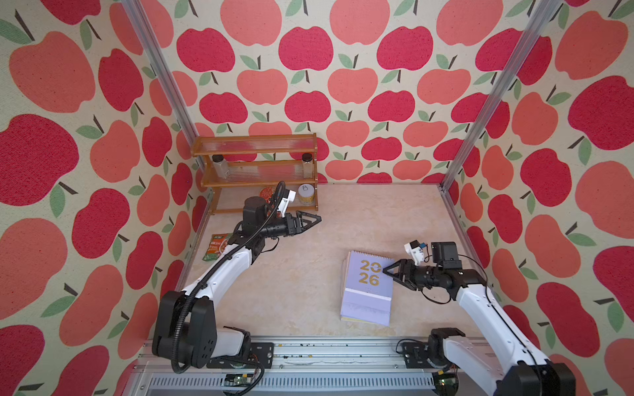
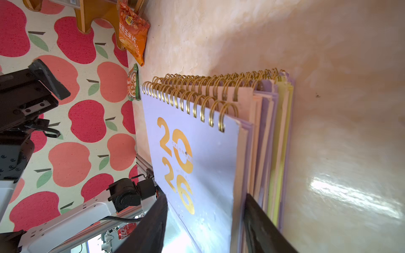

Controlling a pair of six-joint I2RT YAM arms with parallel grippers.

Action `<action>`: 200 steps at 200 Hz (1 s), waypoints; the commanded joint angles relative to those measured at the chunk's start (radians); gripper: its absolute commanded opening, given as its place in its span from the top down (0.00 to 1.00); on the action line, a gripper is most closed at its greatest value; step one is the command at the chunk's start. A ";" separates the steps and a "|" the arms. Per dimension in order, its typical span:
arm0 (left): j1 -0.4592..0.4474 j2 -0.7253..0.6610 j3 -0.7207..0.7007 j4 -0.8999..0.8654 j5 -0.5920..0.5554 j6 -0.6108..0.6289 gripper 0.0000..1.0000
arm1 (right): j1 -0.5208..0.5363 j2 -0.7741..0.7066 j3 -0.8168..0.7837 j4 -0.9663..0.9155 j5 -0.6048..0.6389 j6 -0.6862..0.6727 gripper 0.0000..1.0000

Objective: Stack the calendars
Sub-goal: Place the calendar at the calendar, then reset both arms

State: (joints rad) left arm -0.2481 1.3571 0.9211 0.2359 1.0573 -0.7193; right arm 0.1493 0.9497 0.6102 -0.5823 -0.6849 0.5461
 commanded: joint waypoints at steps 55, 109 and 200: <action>0.047 -0.053 0.028 -0.151 -0.022 0.104 0.01 | -0.005 0.106 0.213 -0.107 0.274 -0.124 0.28; 0.179 -0.088 0.103 -0.350 -0.055 0.236 0.01 | -0.007 0.308 0.481 -0.137 0.471 -0.271 0.01; 0.250 -0.310 -0.097 -0.404 -1.192 0.436 0.01 | -0.151 0.476 0.401 0.396 0.600 -0.378 0.01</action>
State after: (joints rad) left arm -0.0303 1.1069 0.9352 -0.2169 0.2375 -0.3290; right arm 0.0376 1.3945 1.0954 -0.4034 -0.1452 0.2337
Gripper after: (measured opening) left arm 0.994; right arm 0.992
